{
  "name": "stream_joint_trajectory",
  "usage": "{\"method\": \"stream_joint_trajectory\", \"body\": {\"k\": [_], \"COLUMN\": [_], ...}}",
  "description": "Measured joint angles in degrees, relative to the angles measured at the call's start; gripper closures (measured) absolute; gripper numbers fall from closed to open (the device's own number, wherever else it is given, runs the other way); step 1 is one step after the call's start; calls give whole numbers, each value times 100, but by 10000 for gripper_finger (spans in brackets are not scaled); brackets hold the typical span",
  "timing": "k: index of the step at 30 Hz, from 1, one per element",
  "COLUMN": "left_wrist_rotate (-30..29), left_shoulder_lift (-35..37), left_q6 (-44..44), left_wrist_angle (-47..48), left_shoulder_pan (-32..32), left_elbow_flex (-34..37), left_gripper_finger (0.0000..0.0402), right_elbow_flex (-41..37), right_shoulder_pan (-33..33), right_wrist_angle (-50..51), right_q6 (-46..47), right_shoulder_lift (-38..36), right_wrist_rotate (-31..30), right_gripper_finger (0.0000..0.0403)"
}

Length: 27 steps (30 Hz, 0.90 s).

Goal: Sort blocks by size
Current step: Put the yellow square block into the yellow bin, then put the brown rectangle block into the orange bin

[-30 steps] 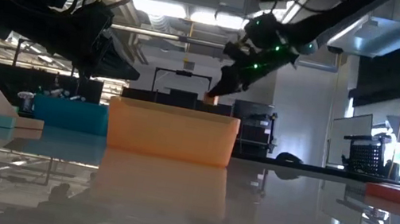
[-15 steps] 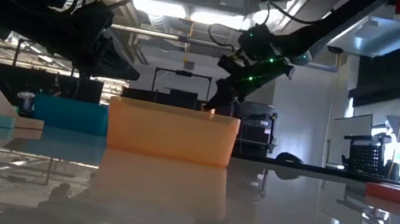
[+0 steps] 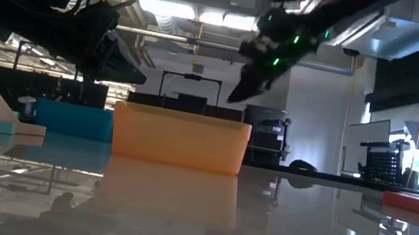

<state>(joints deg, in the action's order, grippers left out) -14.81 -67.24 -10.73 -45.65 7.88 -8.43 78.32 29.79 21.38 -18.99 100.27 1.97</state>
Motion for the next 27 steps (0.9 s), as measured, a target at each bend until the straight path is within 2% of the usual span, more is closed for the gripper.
{"method": "stream_joint_trajectory", "body": {"k": [4,7,10,13,21,27], "left_wrist_rotate": [1,0,2,0,2,2], "left_shoulder_lift": [2,1,2,2,2,1], "left_q6": [-1,21,21,21,21,-46], "left_wrist_angle": [-2,-2,-2,-13,-37,-35], "left_shoulder_pan": [-2,-2,-2,-2,-2,-2], "left_elbow_flex": [0,0,0,0,2,2], "left_gripper_finger": [398,398,398,398,398,398], "right_elbow_flex": [282,331,331,331,329,316], "right_shoulder_pan": [-473,-964,-1490,-1967,-2976,-3631], "right_wrist_angle": [1576,2531,3440,4238,5805,6282], "right_q6": [147,393,839,1554,3541,4619], "right_shoulder_lift": [-635,-1087,-1478,-1776,-2124,-2140], "right_wrist_rotate": [-11,-285,-638,-695,-701,-964], "right_gripper_finger": [108,107,107,107,107,107]}}
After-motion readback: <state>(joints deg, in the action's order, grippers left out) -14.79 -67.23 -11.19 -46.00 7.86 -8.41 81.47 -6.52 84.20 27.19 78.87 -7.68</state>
